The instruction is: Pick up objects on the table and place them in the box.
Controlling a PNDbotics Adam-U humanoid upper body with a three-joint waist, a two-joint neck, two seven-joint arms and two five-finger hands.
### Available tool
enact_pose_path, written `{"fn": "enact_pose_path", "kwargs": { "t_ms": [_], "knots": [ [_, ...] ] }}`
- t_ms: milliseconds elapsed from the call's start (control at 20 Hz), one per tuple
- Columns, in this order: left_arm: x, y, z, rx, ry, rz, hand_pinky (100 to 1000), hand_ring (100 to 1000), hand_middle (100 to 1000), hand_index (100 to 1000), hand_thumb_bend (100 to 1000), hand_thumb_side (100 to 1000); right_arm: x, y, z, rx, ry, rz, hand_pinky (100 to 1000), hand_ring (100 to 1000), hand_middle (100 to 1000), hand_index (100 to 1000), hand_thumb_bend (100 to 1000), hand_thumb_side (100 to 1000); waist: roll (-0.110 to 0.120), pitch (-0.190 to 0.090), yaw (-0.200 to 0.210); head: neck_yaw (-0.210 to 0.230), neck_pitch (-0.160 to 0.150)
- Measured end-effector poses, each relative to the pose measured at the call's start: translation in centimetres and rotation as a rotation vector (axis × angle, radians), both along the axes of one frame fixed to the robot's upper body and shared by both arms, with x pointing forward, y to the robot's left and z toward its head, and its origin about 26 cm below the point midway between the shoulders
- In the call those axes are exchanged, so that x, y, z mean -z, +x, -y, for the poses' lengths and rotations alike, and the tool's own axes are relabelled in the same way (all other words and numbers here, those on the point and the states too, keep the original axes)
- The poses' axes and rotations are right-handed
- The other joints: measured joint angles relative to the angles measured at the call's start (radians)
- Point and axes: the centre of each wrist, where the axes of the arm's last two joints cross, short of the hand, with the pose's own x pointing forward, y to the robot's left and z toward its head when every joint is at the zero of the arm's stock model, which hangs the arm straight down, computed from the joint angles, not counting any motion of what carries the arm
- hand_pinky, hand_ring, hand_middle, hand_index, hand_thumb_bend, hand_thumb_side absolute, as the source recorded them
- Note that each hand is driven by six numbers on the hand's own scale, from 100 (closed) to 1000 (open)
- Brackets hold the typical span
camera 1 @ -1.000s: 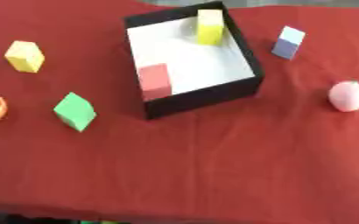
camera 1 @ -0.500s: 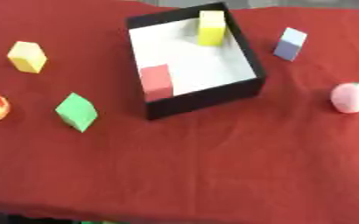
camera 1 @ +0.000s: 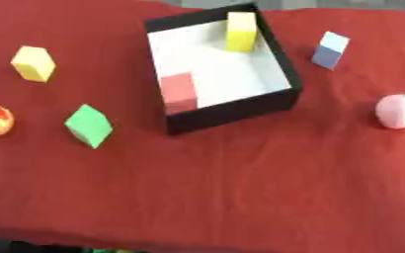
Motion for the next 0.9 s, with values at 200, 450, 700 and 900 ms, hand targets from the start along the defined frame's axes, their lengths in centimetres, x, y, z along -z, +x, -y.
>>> {"fn": "enact_pose_path", "kwargs": {
  "t_ms": [200,450,700,900],
  "knots": [
    [-1.2,-0.2,-0.7,-0.013,0.117,0.012,611,749,688,824,431,688,0.1,0.0,-0.1,-0.002,0.002,-0.001,806,828,850,897,106,374,0.006,0.000,0.001,0.011,0.005],
    [-3.9,-0.5,-2.1,-0.040,0.439,-0.069,640,763,694,842,477,668,0.3,-0.1,0.0,-0.001,0.000,-0.009,806,827,850,897,105,374,0.011,-0.001,0.007,0.018,0.005],
    [-6.2,-0.5,-4.2,-0.080,0.843,-0.344,724,794,713,856,574,636,0.4,-0.1,0.0,0.000,-0.006,-0.012,806,825,850,897,100,378,0.018,-0.001,0.010,0.018,0.010],
    [-6.6,0.3,-6.8,-0.090,1.041,-0.649,778,817,730,863,682,522,0.5,-0.2,0.1,0.001,-0.011,-0.018,806,823,849,897,100,381,0.024,-0.001,0.011,0.019,0.017]
  ]
}}
